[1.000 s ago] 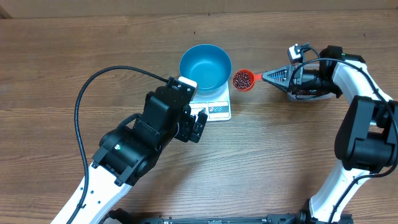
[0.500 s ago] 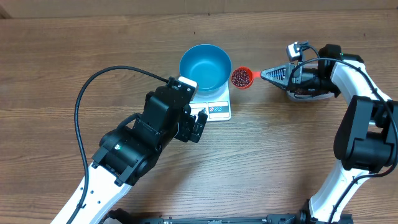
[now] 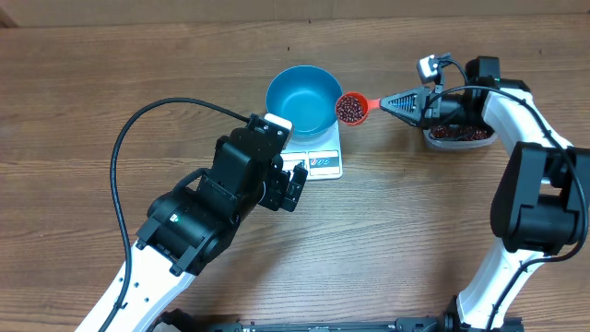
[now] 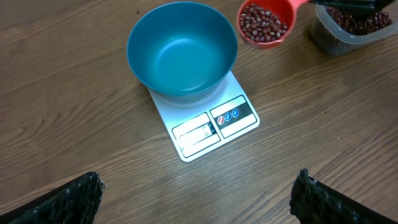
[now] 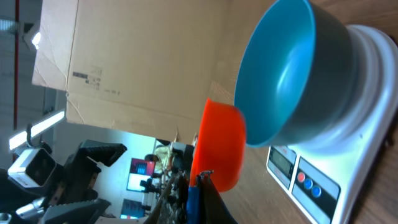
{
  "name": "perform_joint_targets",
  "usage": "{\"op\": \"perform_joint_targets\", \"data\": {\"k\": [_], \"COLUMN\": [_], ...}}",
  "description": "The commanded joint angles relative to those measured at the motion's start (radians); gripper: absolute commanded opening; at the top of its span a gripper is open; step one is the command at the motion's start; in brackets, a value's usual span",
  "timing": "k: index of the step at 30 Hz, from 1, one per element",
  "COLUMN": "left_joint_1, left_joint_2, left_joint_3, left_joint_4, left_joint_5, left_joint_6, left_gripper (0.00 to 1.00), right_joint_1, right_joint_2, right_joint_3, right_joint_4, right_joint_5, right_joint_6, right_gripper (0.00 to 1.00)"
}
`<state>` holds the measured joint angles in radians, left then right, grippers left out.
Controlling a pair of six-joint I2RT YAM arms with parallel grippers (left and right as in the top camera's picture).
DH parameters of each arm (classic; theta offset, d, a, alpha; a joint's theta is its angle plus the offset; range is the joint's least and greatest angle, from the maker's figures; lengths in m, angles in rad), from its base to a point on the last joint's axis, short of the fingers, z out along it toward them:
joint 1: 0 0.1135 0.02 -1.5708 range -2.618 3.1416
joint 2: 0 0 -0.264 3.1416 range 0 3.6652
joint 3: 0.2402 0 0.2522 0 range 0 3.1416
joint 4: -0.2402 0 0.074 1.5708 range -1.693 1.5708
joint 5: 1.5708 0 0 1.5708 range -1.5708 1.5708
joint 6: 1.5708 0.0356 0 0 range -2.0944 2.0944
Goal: Scoop item into bowl and weigh 150g on scale
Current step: 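Carry the scoop left over the blue bowl with the right gripper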
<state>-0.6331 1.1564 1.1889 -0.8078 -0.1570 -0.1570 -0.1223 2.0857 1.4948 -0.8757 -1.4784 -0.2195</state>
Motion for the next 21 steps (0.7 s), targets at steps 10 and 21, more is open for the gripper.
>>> {"op": "perform_joint_targets", "data": {"k": [10, 21], "left_joint_1": [0.005, 0.005], "left_joint_2": [-0.018, -0.018], "left_joint_3": [-0.001, -0.001], "left_joint_4": [0.000, 0.000], "left_joint_5": [-0.006, -0.006], "left_joint_6": [-0.007, -0.007], "left_gripper": [1.00, 1.00], "right_joint_1": [0.097, 0.156], "right_joint_2": [0.004, 0.004], "right_joint_3": [-0.002, -0.002], "right_joint_4": [0.248, 0.417], "right_joint_5": [0.062, 0.213], "right_joint_6": [0.304, 0.433], "right_gripper": [0.04, 0.04]}}
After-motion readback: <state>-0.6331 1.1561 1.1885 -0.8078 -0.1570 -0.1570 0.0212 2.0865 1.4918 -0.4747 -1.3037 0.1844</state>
